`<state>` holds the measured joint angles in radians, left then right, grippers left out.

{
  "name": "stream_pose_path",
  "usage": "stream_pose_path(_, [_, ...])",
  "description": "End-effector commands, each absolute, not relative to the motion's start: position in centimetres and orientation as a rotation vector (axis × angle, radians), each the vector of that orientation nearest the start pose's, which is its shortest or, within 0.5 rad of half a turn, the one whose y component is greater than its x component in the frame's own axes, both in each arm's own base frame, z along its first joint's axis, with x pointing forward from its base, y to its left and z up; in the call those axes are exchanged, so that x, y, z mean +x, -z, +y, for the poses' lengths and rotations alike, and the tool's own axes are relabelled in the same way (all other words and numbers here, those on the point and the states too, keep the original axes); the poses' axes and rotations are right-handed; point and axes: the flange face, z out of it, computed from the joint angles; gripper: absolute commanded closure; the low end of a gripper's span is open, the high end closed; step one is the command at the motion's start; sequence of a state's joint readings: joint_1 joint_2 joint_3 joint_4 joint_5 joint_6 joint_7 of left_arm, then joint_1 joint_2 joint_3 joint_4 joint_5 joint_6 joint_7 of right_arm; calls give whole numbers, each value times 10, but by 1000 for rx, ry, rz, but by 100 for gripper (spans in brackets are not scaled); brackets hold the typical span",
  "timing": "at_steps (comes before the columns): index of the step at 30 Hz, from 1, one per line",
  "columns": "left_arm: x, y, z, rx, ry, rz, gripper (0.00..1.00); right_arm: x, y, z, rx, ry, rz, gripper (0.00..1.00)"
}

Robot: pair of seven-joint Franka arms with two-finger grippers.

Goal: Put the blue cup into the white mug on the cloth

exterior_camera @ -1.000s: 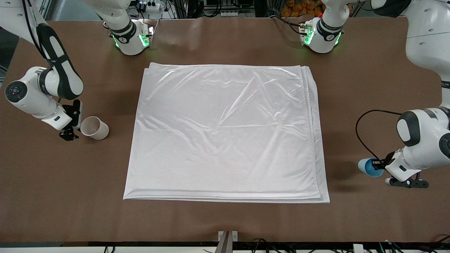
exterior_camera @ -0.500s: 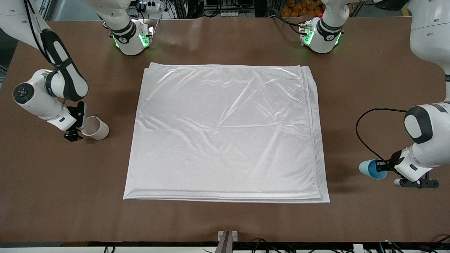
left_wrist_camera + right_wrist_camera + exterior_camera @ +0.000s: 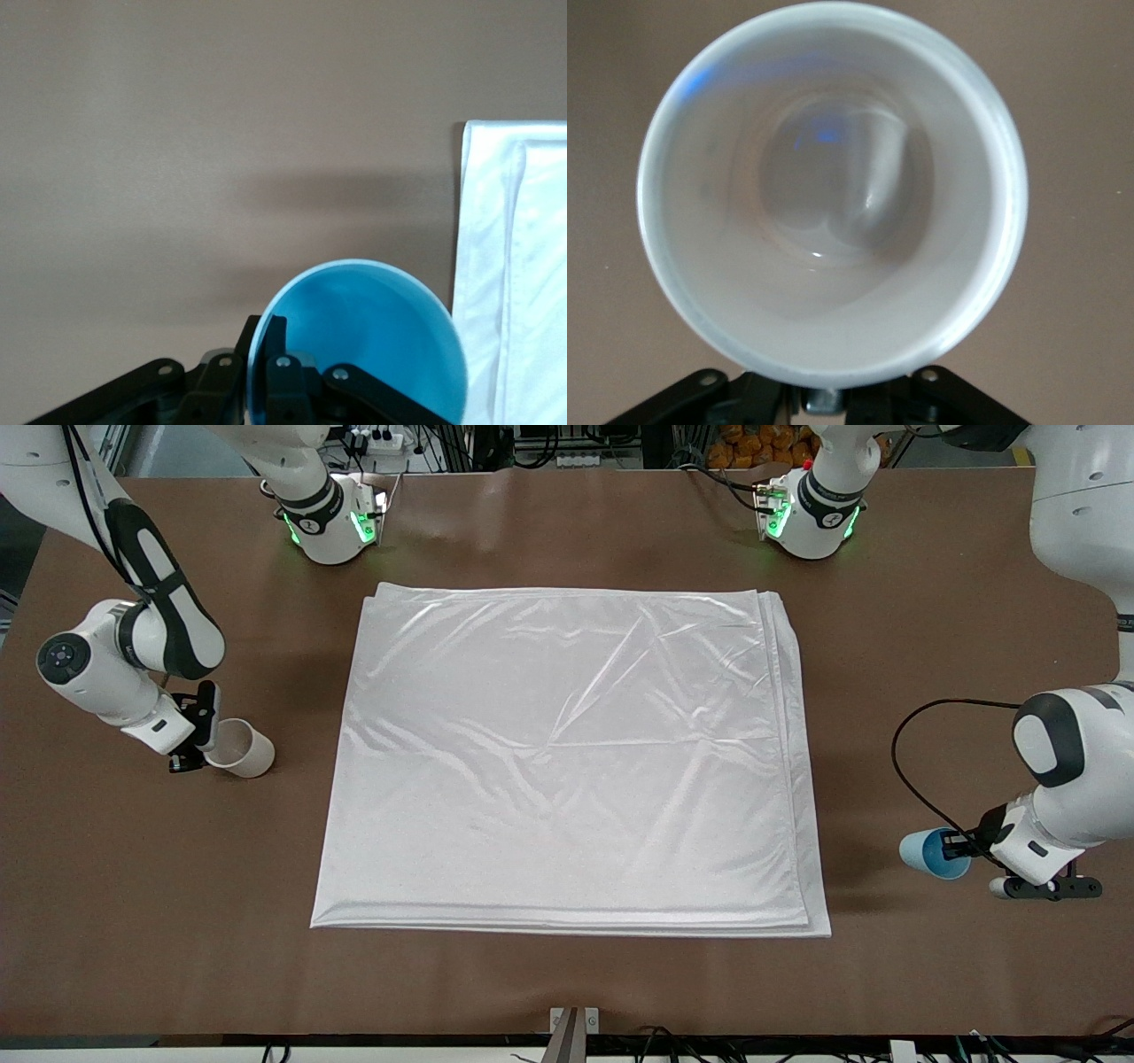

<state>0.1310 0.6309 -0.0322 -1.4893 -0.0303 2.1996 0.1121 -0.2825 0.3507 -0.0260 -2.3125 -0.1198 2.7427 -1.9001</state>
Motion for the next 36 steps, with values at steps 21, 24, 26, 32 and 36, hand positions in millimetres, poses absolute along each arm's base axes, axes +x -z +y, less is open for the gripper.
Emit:
stream_pose_path(21, [718,-336,28,-3225,182,-206,100,548,-260,-91,1866,-135,2280,100])
stream_pose_path(24, [718,-345,19,-3230,200,-233,100,557,-267,-75,1882,-141,2287,100])
stream_pose_path(26, [718,-346,12,-3234,201,-257,100,565,-275,-63,1891,-147,2290,100])
stream_pose_path(32, [717,-360,-17,-3248,211,-325,100,587,-298,-17,1962,-134,2303,100])
stream_pose_path(36, [714,-363,-44,-3251,199,-354,100,593,-309,24,1967,-144,2300,100])
